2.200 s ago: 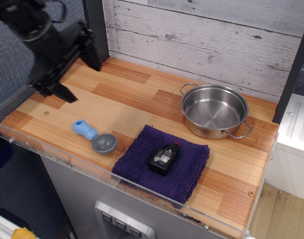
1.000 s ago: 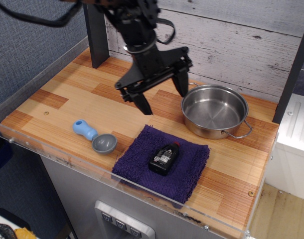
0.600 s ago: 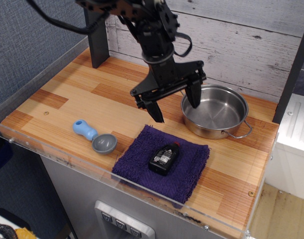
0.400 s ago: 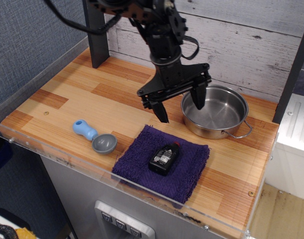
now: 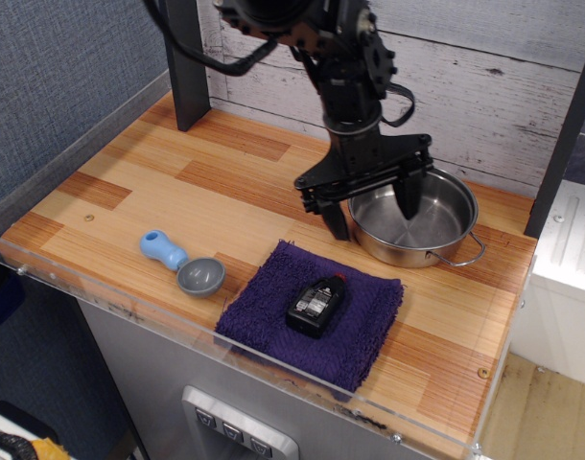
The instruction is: Adjust the pan
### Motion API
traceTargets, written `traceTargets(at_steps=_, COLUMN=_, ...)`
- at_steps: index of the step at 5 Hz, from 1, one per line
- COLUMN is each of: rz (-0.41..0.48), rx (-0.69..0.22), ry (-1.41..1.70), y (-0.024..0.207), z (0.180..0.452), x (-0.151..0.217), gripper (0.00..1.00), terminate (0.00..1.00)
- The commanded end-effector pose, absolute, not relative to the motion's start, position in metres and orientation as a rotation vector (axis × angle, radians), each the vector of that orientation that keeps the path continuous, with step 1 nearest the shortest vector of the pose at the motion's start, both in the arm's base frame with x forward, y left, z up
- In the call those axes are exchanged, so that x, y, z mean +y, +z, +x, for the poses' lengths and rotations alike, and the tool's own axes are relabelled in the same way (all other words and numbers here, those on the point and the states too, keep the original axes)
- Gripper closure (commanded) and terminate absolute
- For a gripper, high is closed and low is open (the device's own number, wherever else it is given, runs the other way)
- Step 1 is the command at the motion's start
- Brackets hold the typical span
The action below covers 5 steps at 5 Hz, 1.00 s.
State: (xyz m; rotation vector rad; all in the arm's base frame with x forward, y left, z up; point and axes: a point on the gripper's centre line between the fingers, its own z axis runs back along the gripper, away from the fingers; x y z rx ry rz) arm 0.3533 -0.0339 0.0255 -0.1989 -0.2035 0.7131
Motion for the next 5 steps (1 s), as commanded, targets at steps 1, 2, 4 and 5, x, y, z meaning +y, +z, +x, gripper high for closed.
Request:
traceTargets(at_steps=1, rz=-0.132, rx=-0.246, ry=0.653, y=0.033, z=0.354, x=-0.038, gripper=1.00, terminate=0.00)
traceTargets(at_steps=2, rz=-0.131, rx=-0.253, ry=0.643, y=0.035, z=0.350, x=-0.036, gripper=1.00, terminate=0.00)
traceTargets(at_steps=4, rz=-0.131, rx=-0.251, ry=0.524, y=0.054, z=0.347, x=-0.035, gripper=1.00, terminate=0.00)
traceTargets(at_steps=5, rz=-0.171, rx=-0.259, ry=0.473, y=0.069, z=0.347, x=-0.031, gripper=1.00, terminate=0.00)
